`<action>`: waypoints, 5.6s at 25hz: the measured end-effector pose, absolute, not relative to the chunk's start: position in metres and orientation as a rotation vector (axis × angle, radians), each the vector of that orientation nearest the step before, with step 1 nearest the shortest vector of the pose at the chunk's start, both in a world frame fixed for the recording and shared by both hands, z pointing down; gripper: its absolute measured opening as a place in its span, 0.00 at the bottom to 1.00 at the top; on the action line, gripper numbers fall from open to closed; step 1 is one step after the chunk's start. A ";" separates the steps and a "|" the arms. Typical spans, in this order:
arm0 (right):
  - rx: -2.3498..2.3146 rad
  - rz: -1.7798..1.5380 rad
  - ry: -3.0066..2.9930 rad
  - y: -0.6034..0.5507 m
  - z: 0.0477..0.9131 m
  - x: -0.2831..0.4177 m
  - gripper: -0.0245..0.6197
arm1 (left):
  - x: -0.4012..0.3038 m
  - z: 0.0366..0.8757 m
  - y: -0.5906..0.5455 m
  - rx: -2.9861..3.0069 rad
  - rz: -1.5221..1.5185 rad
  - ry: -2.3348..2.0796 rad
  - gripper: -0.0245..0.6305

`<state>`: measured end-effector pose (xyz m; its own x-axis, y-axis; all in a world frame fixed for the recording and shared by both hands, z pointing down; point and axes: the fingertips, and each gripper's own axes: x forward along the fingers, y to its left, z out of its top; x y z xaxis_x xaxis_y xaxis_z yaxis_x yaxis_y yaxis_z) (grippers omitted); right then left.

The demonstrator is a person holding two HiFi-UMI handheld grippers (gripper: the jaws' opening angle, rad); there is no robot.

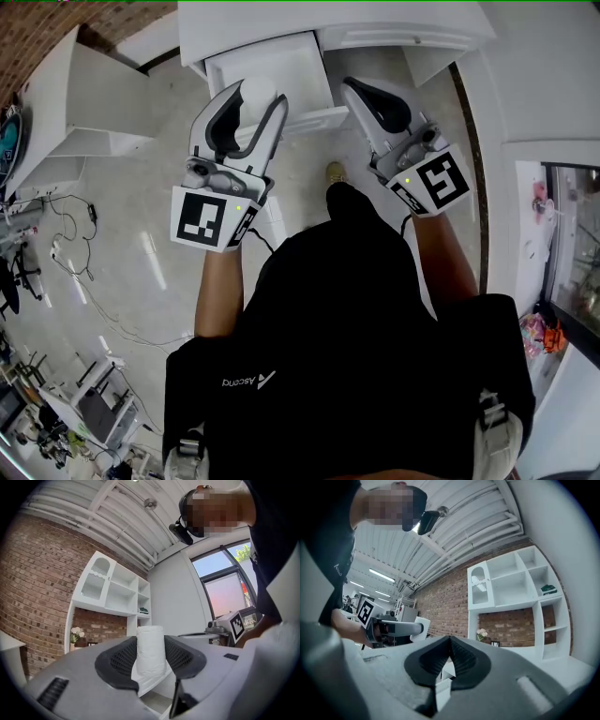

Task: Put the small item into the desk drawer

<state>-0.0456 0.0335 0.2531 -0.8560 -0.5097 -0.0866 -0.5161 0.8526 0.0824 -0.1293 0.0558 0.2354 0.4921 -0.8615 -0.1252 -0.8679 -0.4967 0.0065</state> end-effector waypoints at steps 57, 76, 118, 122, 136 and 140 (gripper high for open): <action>-0.875 -0.060 3.098 -0.234 0.351 -0.025 0.04 | -0.122 0.576 -0.211 -3.096 -1.147 1.614 0.30; -1.063 -0.232 3.126 -0.245 0.385 -0.003 0.04 | -0.123 0.693 -0.222 -3.109 -1.500 1.592 0.30; -1.162 -0.336 3.104 -0.238 0.420 0.026 0.04 | -0.123 0.732 -0.234 -3.029 -1.606 1.662 0.41; -1.123 -0.311 3.095 -0.236 0.408 0.023 0.04 | -0.116 0.692 -0.238 -3.058 -1.429 1.664 0.41; -0.998 -0.164 3.052 -0.223 0.371 0.004 0.04 | -0.075 0.493 -0.230 -3.073 -0.589 1.507 0.38; -0.968 -0.132 3.043 -0.213 0.359 -0.001 0.04 | -0.074 0.441 -0.223 -3.009 -0.420 1.510 0.31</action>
<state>-0.0012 -0.2132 0.3586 -0.8151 -0.5741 0.0770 -0.5786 0.8133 -0.0618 -0.0737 -0.2228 0.4412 0.5796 -0.7465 0.3269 -0.8080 -0.5784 0.1118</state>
